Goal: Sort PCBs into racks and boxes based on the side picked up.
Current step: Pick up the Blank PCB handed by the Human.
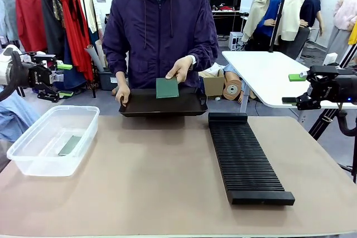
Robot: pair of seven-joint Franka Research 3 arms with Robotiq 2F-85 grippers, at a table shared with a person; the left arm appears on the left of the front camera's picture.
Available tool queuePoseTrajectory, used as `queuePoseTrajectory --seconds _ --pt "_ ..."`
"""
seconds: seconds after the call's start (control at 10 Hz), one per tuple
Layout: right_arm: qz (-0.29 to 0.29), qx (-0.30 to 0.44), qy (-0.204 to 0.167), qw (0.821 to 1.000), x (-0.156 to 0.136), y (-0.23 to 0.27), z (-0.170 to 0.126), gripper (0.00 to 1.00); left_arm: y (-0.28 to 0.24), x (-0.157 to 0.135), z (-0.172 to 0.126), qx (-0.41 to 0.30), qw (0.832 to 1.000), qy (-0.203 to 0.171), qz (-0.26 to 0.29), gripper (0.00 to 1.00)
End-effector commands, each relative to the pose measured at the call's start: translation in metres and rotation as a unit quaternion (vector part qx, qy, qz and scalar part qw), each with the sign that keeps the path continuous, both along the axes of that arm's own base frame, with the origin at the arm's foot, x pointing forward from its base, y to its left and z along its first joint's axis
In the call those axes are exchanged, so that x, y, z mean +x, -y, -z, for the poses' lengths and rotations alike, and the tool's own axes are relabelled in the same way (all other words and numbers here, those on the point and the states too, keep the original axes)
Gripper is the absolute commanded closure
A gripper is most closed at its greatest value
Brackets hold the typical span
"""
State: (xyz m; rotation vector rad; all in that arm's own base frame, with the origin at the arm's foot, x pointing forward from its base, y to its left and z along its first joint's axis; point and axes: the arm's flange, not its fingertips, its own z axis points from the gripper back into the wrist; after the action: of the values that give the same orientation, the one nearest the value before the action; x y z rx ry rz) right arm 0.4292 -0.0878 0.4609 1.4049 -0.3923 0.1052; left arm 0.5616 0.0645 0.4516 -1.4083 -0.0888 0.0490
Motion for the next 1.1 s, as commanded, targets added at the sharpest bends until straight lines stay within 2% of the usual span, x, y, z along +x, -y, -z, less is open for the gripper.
queuePoseTrajectory --seconds 0.0,1.0 --pt "0.0 0.0 0.004 1.0 -0.0007 -0.0006 -0.0013 0.0 -0.0005 -0.001 0.0 0.004 1.0 -0.001 0.002 0.0" --pt "0.0 0.0 0.004 1.0 -0.0007 -0.0006 -0.0013 0.0 -0.0005 -0.001 0.0 0.004 1.0 -0.001 0.002 0.0"
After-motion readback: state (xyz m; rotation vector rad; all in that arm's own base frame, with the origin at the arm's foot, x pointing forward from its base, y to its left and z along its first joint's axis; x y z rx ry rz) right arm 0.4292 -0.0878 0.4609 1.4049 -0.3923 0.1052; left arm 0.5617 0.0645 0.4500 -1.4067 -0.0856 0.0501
